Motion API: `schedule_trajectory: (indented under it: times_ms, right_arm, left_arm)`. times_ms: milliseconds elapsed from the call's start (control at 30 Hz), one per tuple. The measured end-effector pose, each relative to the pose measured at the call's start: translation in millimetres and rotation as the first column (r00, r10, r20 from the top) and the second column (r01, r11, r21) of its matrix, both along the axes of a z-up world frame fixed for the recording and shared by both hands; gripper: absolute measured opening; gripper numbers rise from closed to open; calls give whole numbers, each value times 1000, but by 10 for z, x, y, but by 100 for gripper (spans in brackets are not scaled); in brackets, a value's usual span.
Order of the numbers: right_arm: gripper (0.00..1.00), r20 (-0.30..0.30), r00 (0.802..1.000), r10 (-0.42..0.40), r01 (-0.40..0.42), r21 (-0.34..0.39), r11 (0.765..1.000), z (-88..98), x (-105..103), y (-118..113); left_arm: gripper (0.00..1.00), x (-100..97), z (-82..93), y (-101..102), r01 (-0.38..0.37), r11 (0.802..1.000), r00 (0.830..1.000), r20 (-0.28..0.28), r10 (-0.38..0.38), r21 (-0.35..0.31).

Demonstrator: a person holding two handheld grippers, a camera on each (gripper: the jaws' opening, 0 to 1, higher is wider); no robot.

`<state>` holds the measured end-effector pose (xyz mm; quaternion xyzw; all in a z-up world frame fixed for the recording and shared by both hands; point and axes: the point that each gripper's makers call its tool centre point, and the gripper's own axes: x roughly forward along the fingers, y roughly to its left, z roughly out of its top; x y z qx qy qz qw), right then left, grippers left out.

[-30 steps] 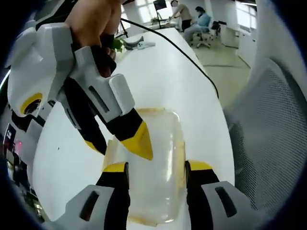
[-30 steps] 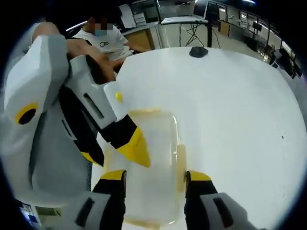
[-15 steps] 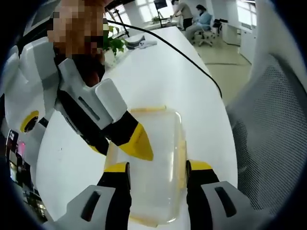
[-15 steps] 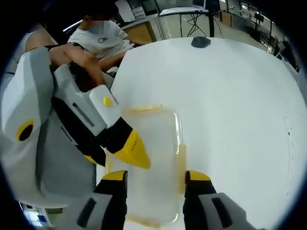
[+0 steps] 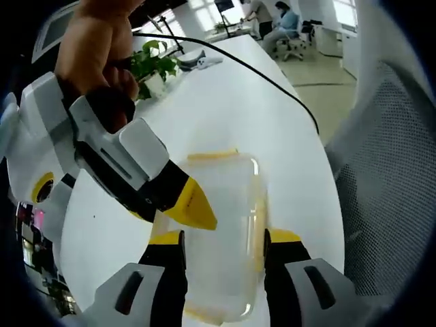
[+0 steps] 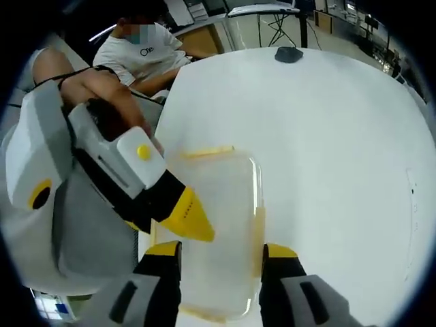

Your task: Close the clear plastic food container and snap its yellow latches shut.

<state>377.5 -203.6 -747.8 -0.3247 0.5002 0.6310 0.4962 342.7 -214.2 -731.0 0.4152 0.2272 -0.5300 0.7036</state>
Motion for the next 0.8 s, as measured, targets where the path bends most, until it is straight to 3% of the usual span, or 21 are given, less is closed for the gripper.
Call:
schedule_trajectory:
  times_ms: [267,533,600,667,800]
  right_arm:
    - [45,-2,1000,-18,18,36,999,25,-3,19]
    - [46,82,996,-29,17,145,989,156,-25,-31]
    - [51,78,996,-36,23,160,987,184,-65,-45]
    - [52,99,994,-35,19,159,987,190,-79,-77]
    - [55,117,992,-49,27,185,982,244,-121,-102]
  left_arm:
    - [43,-59,-21,-7,18,1000,1000,-3,-18,4]
    - [43,-81,-21,-2,11,1000,1000,5,-11,11]
    - [42,-107,-5,-42,-3,999,999,-34,1,-35]
    - [43,-96,54,-53,6,999,1000,-19,-7,-45]
    - [48,-152,93,-68,30,998,996,-85,-35,-54]
